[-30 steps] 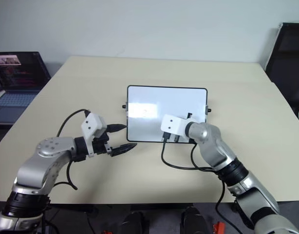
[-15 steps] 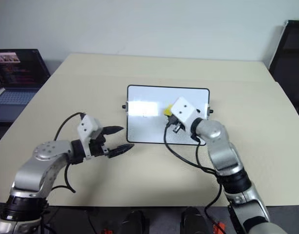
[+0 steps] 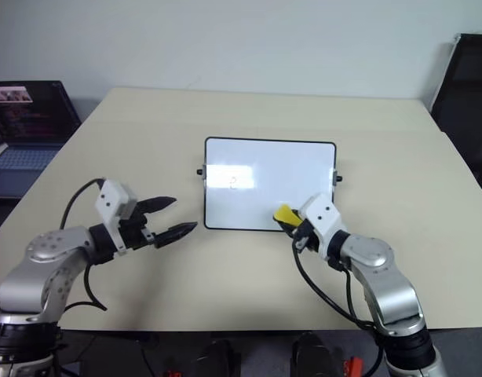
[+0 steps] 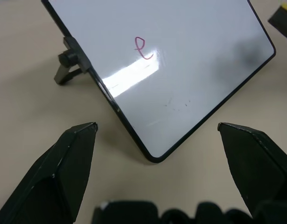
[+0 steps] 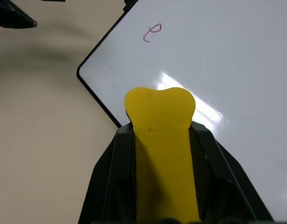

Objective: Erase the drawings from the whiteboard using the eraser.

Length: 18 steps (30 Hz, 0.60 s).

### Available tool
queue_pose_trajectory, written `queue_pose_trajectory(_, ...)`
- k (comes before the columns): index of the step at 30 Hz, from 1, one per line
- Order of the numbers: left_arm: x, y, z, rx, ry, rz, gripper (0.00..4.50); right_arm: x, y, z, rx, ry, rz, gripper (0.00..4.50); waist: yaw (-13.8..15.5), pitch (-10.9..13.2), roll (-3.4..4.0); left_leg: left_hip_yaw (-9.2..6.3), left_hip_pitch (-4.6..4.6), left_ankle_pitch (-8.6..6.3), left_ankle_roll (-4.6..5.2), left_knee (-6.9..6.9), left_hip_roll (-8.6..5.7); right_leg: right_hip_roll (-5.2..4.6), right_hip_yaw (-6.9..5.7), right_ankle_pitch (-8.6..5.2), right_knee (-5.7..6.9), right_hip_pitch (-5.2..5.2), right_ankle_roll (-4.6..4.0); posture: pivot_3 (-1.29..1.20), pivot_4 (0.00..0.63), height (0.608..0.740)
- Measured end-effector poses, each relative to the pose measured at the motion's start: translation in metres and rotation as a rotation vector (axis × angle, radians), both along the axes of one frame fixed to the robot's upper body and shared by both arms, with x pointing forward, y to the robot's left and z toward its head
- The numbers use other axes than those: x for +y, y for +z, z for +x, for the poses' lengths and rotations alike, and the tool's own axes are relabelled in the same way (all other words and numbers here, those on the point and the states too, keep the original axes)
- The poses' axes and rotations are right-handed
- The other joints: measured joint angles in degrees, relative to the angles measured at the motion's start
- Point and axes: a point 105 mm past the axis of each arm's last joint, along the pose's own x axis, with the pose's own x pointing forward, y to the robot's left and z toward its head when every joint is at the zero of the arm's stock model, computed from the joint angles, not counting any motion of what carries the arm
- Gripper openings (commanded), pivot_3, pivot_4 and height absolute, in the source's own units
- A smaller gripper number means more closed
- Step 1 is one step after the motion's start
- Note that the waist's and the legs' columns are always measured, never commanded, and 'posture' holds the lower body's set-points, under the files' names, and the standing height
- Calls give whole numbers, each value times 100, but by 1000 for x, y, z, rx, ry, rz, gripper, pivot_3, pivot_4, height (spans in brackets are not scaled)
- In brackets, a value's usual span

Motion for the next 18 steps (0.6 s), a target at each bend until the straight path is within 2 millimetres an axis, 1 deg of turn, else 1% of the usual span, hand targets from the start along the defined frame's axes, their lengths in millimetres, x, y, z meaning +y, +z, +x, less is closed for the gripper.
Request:
queue_pose_trajectory(8, -4, 4, -2, -22, 18, -3, 4500, 19, 10, 3, -45, 74, 19, 1111, -1, 0, 0, -1, 0, 0, 0, 0, 0, 1, -1, 0, 1, 0, 0, 0, 150, 740)
queue_pose_trajectory(12, 0, 2, -2, -11, 43, -5, 4500, 25, 14, 7, -62, 92, 15, 1111, 1, 0, 0, -1, -1, 0, 0, 0, 0, 0, -1, 0, 0, 0, 0, 0, 150, 740)
queue_pose_trajectory(16, 3, 0, -3, -5, 52, 14, 4500, 38, 22, 14, -95, 122, 9, 1111, -5, 0, 0, -1, 0, 0, 0, 0, 0, 1, -1, 1, 2, -1, 0, 0, 150, 740)
queue_pose_trajectory(18, 7, 1, -2, -12, 69, 40, 4500, 50, 25, 21, -119, 147, -39, 1111, -17, 1, 1, -1, 1, 0, 0, 1, 0, 1, 0, 3, 4, -1, -1, 0, 150, 740)
